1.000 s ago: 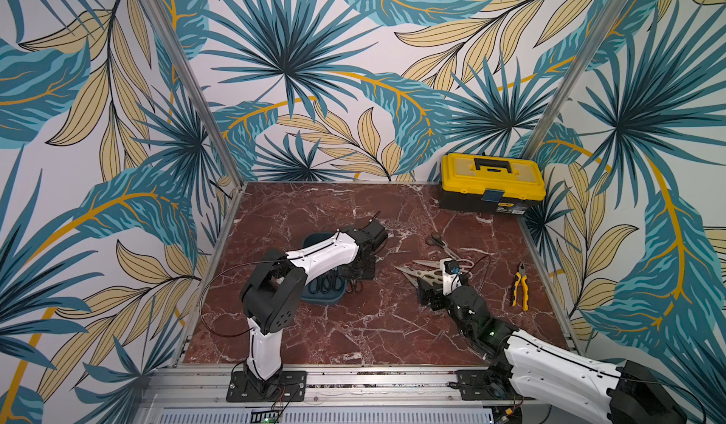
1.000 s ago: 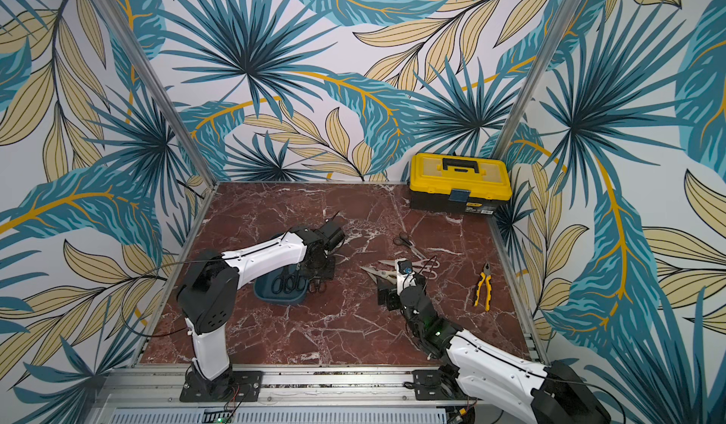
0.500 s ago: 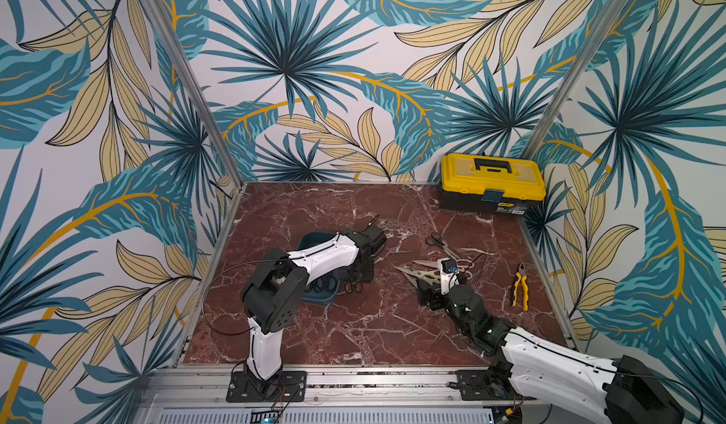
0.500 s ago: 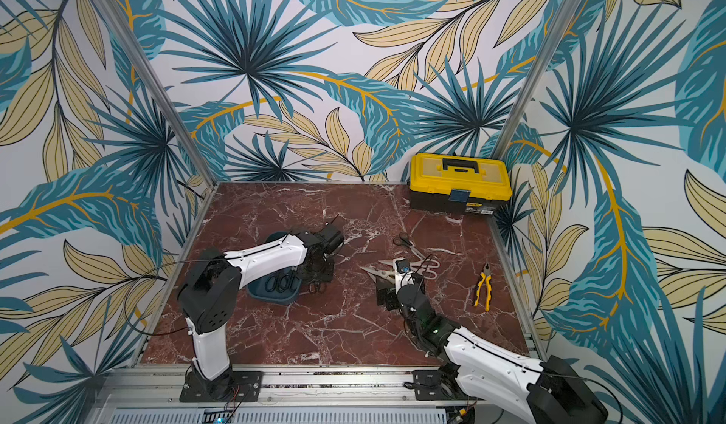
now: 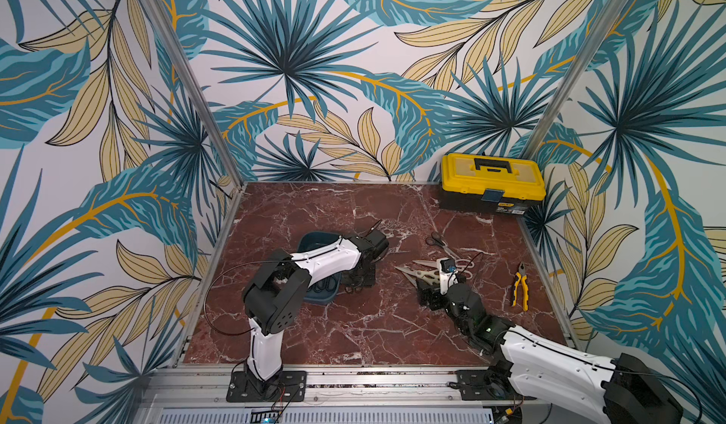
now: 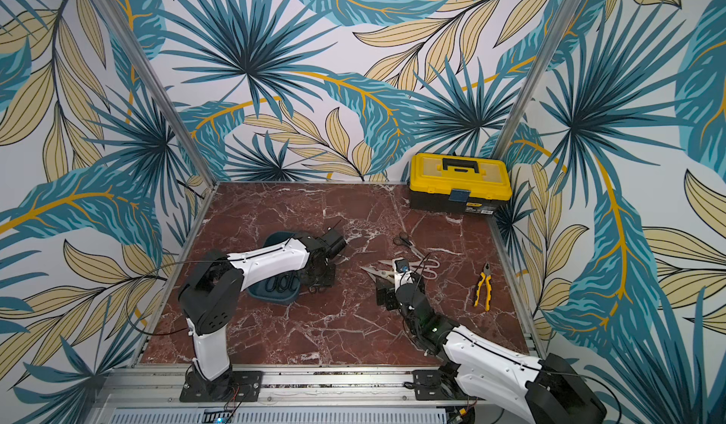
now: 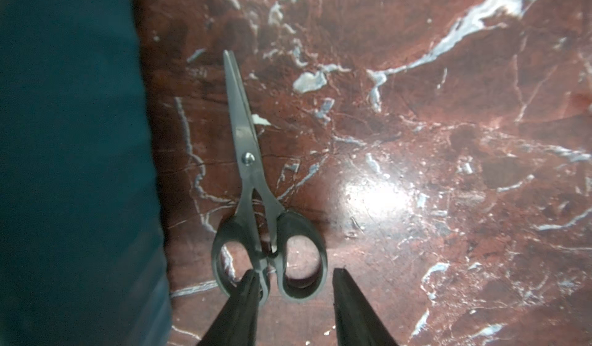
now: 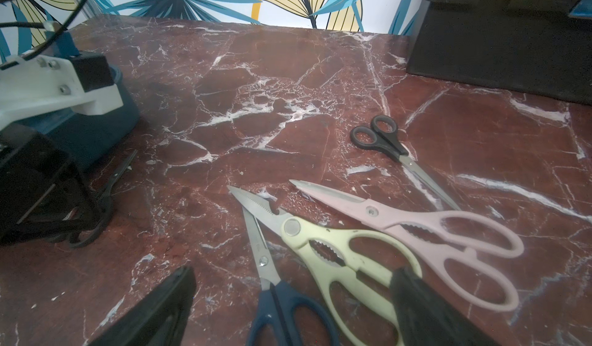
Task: Put the scissors into the storage box
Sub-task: Pick up the scissors from the center of the board.
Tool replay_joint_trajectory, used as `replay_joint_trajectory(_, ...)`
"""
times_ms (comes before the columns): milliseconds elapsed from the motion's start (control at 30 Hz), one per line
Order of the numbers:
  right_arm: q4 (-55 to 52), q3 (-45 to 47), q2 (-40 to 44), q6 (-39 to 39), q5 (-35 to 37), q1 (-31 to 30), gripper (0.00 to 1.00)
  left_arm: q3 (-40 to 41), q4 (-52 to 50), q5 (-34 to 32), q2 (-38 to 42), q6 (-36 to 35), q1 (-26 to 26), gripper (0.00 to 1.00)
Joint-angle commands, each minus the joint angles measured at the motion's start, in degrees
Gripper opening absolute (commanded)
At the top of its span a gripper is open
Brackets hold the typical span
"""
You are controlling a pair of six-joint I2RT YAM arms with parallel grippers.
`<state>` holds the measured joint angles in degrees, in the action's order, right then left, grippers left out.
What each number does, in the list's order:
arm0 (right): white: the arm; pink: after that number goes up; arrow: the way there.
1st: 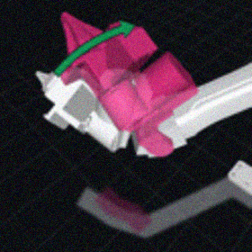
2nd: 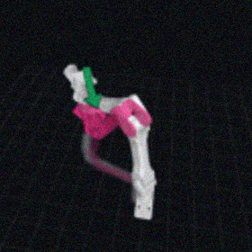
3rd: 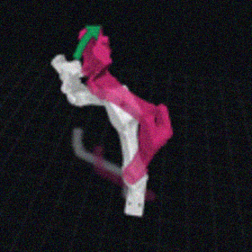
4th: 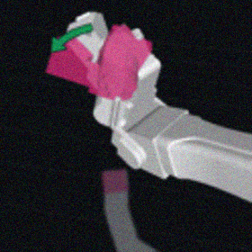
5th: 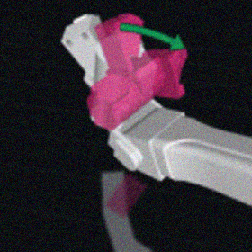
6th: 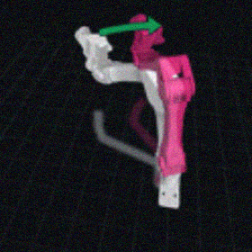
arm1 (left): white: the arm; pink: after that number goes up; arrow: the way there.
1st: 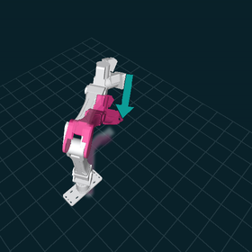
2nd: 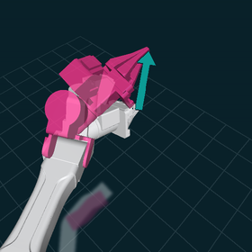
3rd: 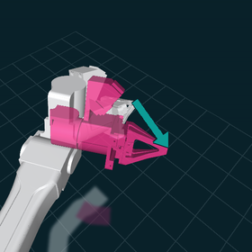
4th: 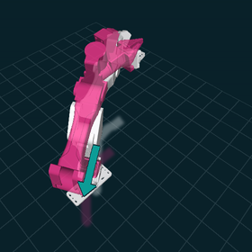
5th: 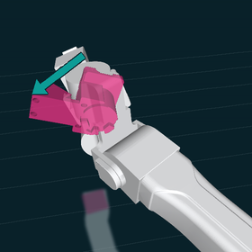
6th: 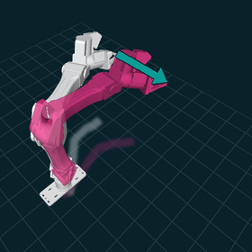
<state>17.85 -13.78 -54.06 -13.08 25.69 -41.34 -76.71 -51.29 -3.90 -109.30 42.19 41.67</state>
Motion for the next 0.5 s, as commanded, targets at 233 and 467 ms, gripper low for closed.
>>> replay_joint_trajectory(233,-0.7,-1.0,-0.3,-0.8,0.8,-0.1,1.00,2.5,0.6,-0.9,0.6,0.4,-1.3,0.41)
replay_joint_trajectory(467,-1.0,-1.1,-0.3,-1.0,0.8,-0.1,1.00,1.6,2.5,-0.8,-1.8,-1.1,-1.6,0.39)
